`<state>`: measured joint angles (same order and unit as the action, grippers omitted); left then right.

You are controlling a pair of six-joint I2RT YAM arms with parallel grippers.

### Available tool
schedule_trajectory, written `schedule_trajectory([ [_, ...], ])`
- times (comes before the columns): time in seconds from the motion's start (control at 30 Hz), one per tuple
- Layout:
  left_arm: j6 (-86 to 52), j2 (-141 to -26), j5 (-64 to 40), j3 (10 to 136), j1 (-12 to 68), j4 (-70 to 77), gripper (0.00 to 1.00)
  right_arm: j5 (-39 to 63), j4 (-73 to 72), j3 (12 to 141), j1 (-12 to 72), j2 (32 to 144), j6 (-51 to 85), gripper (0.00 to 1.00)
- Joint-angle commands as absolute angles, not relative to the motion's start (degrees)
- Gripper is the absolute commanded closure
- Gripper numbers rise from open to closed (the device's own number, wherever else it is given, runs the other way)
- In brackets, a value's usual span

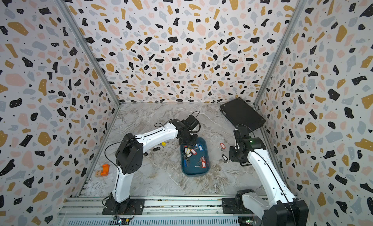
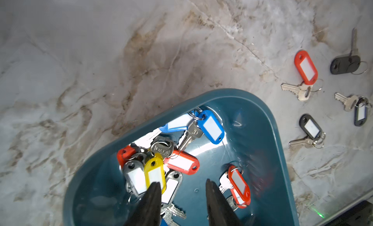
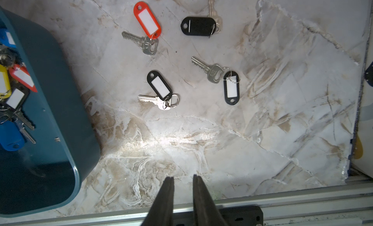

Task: Take the keys out of the storage box
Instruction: Pick up the key from the storage box.

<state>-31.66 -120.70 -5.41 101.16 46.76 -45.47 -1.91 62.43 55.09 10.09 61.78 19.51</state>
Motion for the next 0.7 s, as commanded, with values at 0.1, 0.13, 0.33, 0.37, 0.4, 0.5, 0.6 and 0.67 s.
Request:
schedule_trajectory([
  [0.1, -32.80, -124.71, -5.23, 104.86, 47.13, -46.23, 0.63, -1.66, 62.69, 54.54, 10.06, 61.15, 20.10, 0.78],
  [0.13, -32.78, -125.36, -5.19, 105.22, 47.11, -46.34, 0.63, -1.48, 62.60, 54.49, 10.04, 61.24, 20.07, 0.78],
  [0.33, -32.11, -128.22, -3.62, 107.25, 47.15, -46.65, 0.64, -1.05, 62.58, 54.51, 10.03, 61.96, 20.11, 0.78],
  [0.37, -31.92, -128.66, -3.18, 107.77, 47.17, -46.78, 0.65, -0.92, 62.61, 54.48, 10.04, 62.00, 20.05, 0.78],
  [0.4, -31.72, -129.07, -2.72, 108.37, 47.15, -46.91, 0.65, -0.88, 62.62, 54.49, 10.10, 62.05, 20.04, 0.79],
  [0.5, -31.03, -130.25, -1.56, 110.12, 47.15, -47.75, 0.66, -0.79, 62.63, 54.40, 10.11, 61.92, 20.10, 0.79],
  [0.6, -30.50, -131.21, -1.20, 111.39, 47.15, -48.22, 0.67, -0.70, 62.59, 54.38, 10.11, 62.05, 20.10, 0.79],
  [0.67, -30.46, -131.63, -1.37, 111.80, 47.18, -48.13, 0.67, -0.73, 62.58, 54.38, 10.11, 62.38, 19.95, 0.79],
])
